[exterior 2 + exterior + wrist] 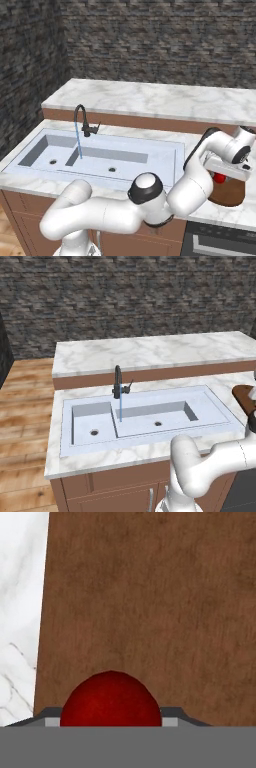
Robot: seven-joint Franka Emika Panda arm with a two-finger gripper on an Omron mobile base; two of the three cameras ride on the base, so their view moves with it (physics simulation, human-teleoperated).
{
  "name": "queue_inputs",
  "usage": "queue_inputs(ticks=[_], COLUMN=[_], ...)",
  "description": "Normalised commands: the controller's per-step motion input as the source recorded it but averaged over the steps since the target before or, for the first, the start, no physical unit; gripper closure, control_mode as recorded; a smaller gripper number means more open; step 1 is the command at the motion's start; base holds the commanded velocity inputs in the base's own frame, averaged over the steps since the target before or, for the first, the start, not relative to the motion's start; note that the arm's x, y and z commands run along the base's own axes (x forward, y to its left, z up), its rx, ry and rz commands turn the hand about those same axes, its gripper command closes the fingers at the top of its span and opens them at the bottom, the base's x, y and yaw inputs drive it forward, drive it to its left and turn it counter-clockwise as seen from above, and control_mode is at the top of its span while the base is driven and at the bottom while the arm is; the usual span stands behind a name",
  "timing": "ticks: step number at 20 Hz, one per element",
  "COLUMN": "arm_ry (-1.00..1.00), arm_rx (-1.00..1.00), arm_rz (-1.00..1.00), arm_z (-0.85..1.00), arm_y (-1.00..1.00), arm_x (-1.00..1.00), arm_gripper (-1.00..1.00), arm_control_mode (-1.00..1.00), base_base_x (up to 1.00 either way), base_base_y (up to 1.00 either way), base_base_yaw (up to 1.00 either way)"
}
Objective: Pick the apple from the sink and place it on the cutting board to airdry. Then turn off the sink faucet.
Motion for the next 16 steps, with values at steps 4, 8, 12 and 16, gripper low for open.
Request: queue_inputs(ticks=[4, 8, 12, 16], arm_ry=[0.02, 0.00, -0.01, -0.07], arm_rx=[0.00, 0.01, 0.01, 0.00], arm_rz=[0.00, 0.00, 0.00, 0.00], arm_z=[-0.20, -0.02, 0.11, 0.33], arm_y=[-0.01, 0.00, 0.01, 0.18], arm_x=[0.05, -0.01, -0.14, -0.18], arm_gripper=[-1.00, -1.00, -1.00, -1.00], arm_control_mode=[-1.00, -1.00, -1.00, -1.00], base_base_x=[0.00, 0.00, 0.00, 0.00], base_base_y=[0.00, 0.00, 0.00, 0.00], base_base_yaw=[0.00, 0.00, 0.00, 0.00])
